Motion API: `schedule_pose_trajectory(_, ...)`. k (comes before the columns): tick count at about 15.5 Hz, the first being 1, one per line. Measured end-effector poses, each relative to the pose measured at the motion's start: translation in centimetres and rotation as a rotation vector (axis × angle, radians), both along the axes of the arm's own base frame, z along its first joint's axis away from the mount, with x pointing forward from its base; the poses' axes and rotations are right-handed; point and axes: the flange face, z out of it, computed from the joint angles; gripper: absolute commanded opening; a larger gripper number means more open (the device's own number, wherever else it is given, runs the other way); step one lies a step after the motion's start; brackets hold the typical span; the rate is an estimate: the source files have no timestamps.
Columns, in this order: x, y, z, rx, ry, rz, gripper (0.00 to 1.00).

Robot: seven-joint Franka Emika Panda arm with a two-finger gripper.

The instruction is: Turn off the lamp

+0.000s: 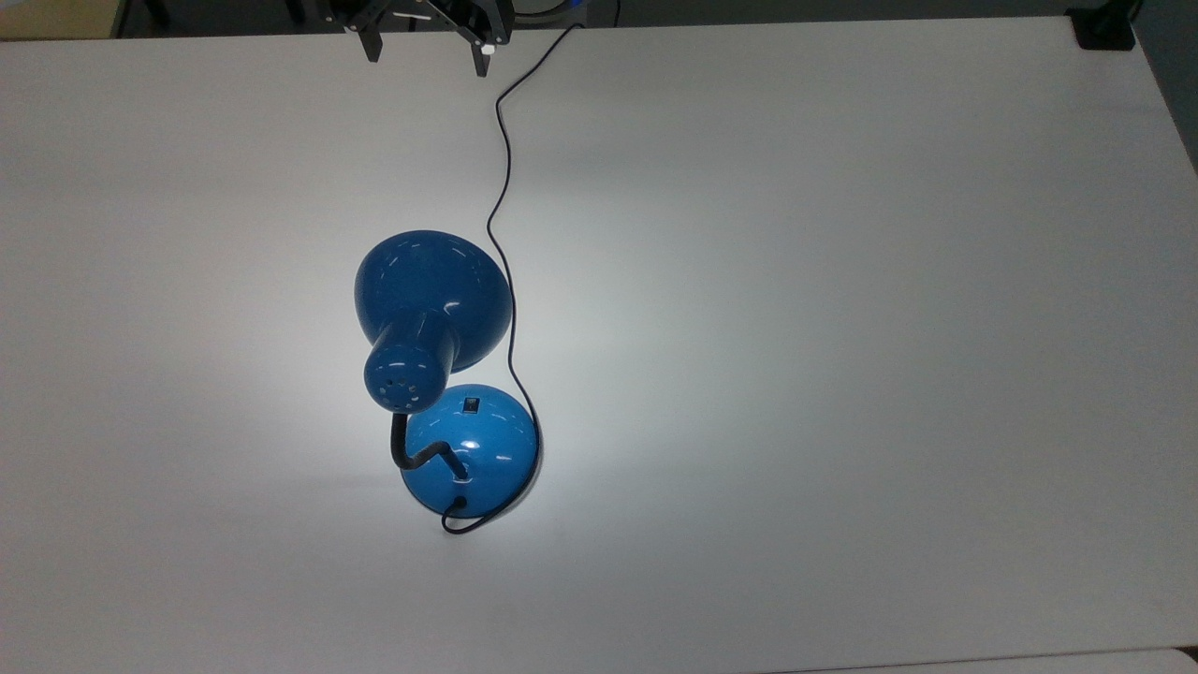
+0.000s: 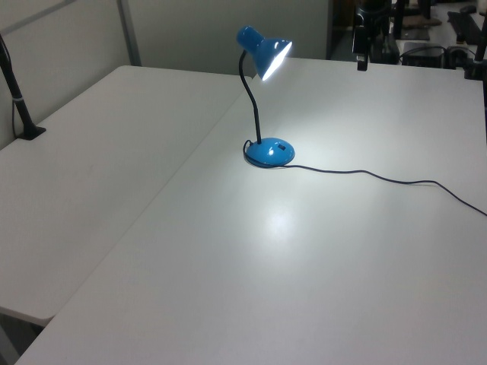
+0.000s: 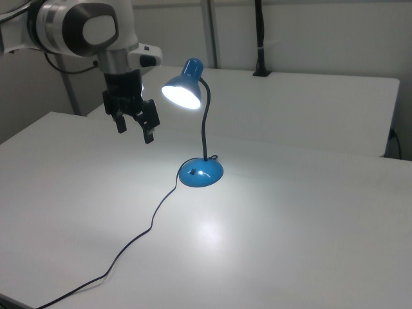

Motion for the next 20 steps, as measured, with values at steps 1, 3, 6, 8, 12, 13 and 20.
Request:
schedule_pose_trajectory(1, 0.1, 0.2, -0.1, 0.000, 0.002, 0.005, 1.00)
schedule_pose_trajectory(3, 0.1, 0.1, -0.1, 0.001, 0.002, 0.018, 1.00)
schedule_pose_trajectory(6, 0.1, -0.1, -0.1, 0.001, 0.002, 0.020, 1.00)
schedule_pose_trajectory(8, 0.1, -0.1, -0.1, 0.001, 0.002, 0.021, 1.00)
schedule_pose_trajectory(12, 0.0, -0.2, -0.1, 0.001, 0.002, 0.019, 1.00)
schedule_pose_trajectory(13, 0.0, -0.4, -0.1, 0.001, 0.002, 0.016, 1.00)
schedule_pose_trajectory(20, 0.5, -0.9, -1.4, 0.006, 0.023, 0.096, 0.28)
